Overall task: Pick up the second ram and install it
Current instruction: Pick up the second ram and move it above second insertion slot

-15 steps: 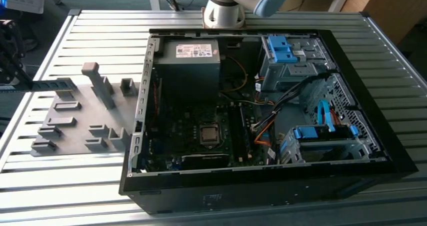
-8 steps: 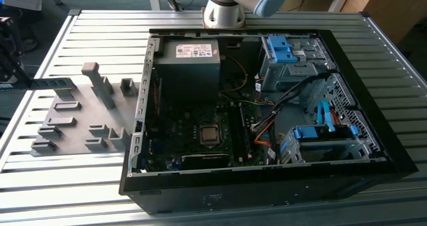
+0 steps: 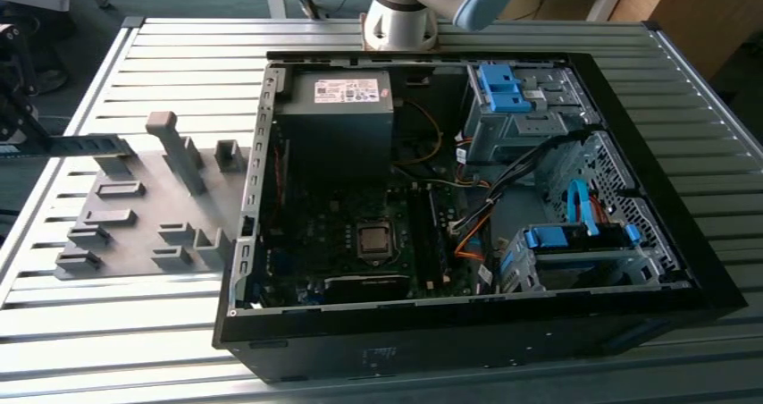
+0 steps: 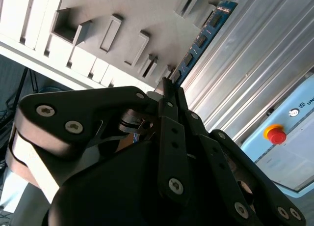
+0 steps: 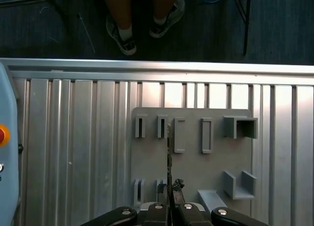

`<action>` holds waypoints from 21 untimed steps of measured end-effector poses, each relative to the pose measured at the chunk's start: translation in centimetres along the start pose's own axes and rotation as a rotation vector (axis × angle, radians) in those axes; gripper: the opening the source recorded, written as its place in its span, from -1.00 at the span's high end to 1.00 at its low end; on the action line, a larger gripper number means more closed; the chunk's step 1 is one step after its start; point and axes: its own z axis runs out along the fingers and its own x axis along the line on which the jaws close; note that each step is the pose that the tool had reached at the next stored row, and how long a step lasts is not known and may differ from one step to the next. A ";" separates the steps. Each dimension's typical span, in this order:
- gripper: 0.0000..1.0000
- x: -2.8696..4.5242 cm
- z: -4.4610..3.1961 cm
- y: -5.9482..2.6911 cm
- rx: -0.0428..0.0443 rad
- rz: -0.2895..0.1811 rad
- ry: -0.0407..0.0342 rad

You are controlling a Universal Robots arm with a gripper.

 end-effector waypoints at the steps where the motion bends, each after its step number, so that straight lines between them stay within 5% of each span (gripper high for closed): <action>1: 0.72 0.00 -0.09 0.00 0.0000 0.000 0.0000; 21: 0.72 -0.01 -1.05 0.01 -0.0001 0.000 0.0001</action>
